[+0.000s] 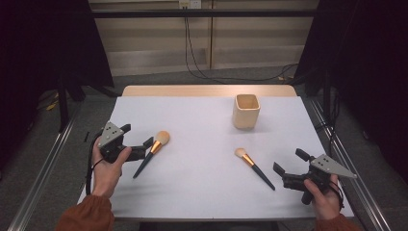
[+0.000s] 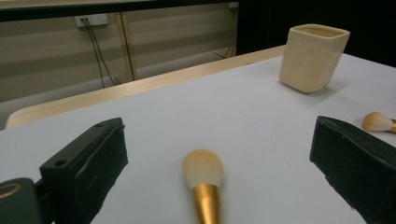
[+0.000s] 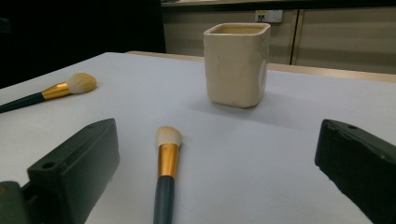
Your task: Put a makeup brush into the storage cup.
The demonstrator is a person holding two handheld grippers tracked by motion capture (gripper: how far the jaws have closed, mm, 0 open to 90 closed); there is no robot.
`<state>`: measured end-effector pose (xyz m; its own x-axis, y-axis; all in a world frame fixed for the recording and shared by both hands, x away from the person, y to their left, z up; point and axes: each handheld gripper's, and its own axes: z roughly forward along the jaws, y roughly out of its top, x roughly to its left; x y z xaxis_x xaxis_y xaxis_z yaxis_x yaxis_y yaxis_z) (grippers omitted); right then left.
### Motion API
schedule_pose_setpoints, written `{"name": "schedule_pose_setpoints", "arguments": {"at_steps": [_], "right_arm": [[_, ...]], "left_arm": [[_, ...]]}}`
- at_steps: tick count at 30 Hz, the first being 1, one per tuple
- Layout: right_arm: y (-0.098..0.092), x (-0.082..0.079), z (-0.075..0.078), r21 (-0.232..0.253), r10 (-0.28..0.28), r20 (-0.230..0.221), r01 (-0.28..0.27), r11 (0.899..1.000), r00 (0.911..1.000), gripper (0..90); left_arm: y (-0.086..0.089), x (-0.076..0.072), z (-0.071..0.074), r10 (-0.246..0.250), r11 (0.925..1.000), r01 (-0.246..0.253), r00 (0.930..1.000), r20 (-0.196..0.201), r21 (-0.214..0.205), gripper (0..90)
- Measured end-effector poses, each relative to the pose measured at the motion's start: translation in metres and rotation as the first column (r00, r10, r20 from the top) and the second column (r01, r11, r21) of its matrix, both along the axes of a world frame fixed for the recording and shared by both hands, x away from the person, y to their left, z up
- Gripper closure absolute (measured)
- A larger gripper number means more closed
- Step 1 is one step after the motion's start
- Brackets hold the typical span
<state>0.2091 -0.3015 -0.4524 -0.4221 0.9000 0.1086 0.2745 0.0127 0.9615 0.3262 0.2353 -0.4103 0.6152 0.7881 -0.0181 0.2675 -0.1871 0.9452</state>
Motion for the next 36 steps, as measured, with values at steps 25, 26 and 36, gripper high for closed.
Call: {"name": "schedule_pose_setpoints", "arguments": {"at_steps": [25,26,36], "right_arm": [[0.001,0.001,-0.001,-0.012,0.005,-0.008,-0.005,1.000,1.0000,0.0],[0.001,0.001,-0.001,-0.012,0.005,-0.008,-0.005,1.000,1.0000,0.0],[0.001,0.001,-0.002,-0.019,0.009,-0.015,-0.009,1.000,0.9999,0.0]], "left_arm": [[-0.017,0.032,0.000,-0.041,0.9875,0.062,0.9896,-0.138,0.145,2.7],[-0.018,0.033,-0.001,-0.040,0.9860,0.062,0.9887,-0.144,0.154,2.7],[-0.022,0.041,-0.002,-0.044,0.9669,0.094,0.9771,-0.208,0.237,3.2]]}}
